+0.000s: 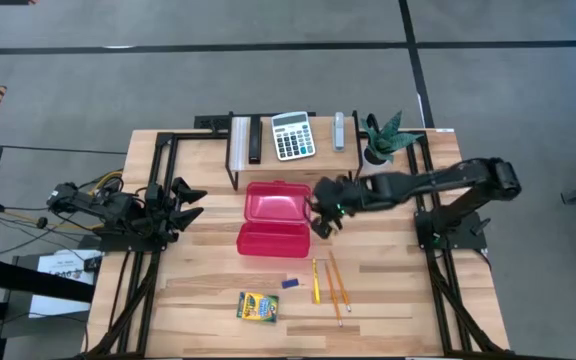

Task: Pack school essentials
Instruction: Put the yellow scissors into the red supply box, then put the yellow pen into the red supply box, then put the top orange pencil into the red supply box

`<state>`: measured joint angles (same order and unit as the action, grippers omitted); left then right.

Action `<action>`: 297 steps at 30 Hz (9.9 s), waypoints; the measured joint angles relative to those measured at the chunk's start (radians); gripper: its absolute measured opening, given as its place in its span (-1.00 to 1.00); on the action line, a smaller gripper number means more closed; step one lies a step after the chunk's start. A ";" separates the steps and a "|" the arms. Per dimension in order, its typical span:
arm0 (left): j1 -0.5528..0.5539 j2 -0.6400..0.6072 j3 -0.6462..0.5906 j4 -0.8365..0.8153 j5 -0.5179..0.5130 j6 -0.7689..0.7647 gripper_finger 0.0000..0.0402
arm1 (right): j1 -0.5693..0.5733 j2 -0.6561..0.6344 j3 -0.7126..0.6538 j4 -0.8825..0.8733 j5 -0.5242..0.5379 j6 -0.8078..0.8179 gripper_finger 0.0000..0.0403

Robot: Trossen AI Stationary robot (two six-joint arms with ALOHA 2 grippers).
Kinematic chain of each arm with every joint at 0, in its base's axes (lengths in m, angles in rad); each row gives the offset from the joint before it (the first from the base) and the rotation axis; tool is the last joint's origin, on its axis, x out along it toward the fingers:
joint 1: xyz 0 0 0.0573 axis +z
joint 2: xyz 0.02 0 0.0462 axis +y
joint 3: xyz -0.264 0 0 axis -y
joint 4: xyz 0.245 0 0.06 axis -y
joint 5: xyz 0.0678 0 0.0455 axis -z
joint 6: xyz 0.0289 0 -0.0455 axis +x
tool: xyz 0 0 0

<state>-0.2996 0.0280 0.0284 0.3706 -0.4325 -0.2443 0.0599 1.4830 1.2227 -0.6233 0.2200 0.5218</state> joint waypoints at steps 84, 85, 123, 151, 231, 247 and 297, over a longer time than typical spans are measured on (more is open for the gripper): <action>0.000 0.010 0.000 -0.039 -0.001 0.004 0.31 | 0.043 0.667 0.405 -0.318 -0.158 -0.373 0.10; 0.000 0.010 0.000 -0.041 -0.001 0.004 0.31 | 0.044 0.664 0.405 -0.317 -0.158 -0.373 0.14; 0.000 0.009 0.000 -0.044 0.000 0.015 0.31 | 0.344 0.663 0.513 -0.347 -0.124 -0.155 0.23; 0.000 0.009 0.000 -0.043 -0.021 0.015 0.31 | 0.492 0.665 0.511 -0.520 -0.131 -0.558 0.23; 0.000 0.009 0.000 -0.044 -0.025 0.019 0.31 | 0.143 0.666 0.566 -0.397 -0.174 -0.181 -0.80; 0.000 0.009 0.000 -0.044 -0.026 0.018 0.31 | 0.146 0.666 0.504 -0.291 -0.199 -0.179 -0.61; 0.000 0.010 0.000 -0.042 -0.026 -0.002 0.31 | 0.658 0.097 -0.254 -0.385 -0.061 1.151 0.15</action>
<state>-0.2996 0.0376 0.0288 0.3286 -0.4583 -0.2459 0.7184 1.5803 0.9686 -1.0079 0.1587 1.6728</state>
